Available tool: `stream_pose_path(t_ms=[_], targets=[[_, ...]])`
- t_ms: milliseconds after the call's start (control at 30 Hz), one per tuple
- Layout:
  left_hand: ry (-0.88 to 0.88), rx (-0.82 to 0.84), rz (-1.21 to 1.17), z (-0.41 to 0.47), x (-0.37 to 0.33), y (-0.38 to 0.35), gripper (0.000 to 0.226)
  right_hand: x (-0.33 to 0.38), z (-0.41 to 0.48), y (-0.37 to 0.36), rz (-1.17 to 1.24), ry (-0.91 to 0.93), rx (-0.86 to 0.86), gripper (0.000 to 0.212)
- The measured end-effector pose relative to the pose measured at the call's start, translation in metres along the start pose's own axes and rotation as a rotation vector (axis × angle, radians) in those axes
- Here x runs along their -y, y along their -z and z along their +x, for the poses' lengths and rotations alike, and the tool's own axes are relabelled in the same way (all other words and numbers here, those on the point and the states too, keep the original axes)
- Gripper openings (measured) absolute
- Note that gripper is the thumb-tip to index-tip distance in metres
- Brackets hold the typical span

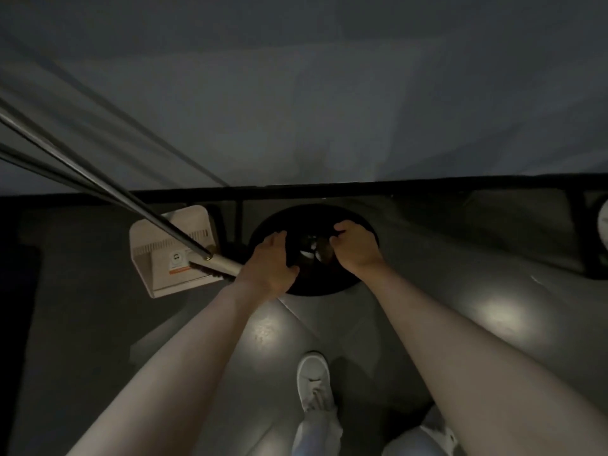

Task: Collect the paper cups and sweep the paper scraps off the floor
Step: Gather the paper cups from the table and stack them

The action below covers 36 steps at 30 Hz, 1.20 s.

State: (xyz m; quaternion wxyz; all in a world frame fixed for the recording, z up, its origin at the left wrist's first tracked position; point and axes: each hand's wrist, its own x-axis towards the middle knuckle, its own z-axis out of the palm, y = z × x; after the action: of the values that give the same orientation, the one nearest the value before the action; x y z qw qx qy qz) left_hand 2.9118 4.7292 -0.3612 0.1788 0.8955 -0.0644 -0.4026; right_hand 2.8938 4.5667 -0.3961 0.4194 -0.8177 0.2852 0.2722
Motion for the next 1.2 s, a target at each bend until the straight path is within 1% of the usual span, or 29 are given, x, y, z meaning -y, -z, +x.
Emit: stream_pose_path(t_ms=[100,167,233,300,400,533,633,700,800,900,1033,1133,1200], targets=[[-0.088,-0.002,0.221,-0.019,-0.031,0.022,0.076,0.001,-0.029,0.038,-0.019,0.053,0.006,0.05],[-0.169,-0.04,0.345,-0.036,-0.065,0.043,0.078,0.0,-0.058,0.077,-0.037,0.077,0.022,0.061],[-0.242,-0.073,0.429,-0.059,-0.109,0.063,0.083,-0.004,-0.093,0.124,-0.089,0.09,-0.007,0.069],[-0.324,-0.095,0.487,-0.086,-0.163,0.078,0.089,-0.013,-0.131,0.178,-0.141,0.1,-0.087,0.073],[-0.478,-0.108,0.518,-0.13,-0.258,0.083,0.095,-0.041,-0.197,0.264,-0.181,0.076,-0.285,0.075],[-0.718,-0.12,0.574,-0.194,-0.401,0.058,0.092,-0.108,-0.299,0.384,-0.172,-0.016,-0.524,0.074],[-0.909,-0.133,0.597,-0.249,-0.516,0.016,0.085,-0.178,-0.389,0.469,-0.148,-0.12,-0.705,0.07],[-1.035,-0.115,0.608,-0.29,-0.591,-0.023,0.083,-0.23,-0.454,0.512,-0.13,-0.226,-0.807,0.072],[-1.254,-0.11,0.665,-0.364,-0.693,-0.094,0.093,-0.31,-0.553,0.556,-0.066,-0.428,-0.965,0.082],[-1.47,-0.101,0.648,-0.434,-0.772,-0.166,0.091,-0.382,-0.643,0.582,0.051,-0.602,-1.112,0.086],[-1.694,-0.025,0.766,-0.504,-0.854,-0.259,0.084,-0.467,-0.73,0.597,0.14,-0.811,-1.168,0.076],[-1.827,0.056,0.81,-0.534,-0.907,-0.329,0.085,-0.527,-0.769,0.603,0.181,-0.924,-1.194,0.079],[-1.891,0.104,0.864,-0.547,-0.942,-0.374,0.088,-0.568,-0.786,0.609,0.222,-1.019,-1.168,0.081]])
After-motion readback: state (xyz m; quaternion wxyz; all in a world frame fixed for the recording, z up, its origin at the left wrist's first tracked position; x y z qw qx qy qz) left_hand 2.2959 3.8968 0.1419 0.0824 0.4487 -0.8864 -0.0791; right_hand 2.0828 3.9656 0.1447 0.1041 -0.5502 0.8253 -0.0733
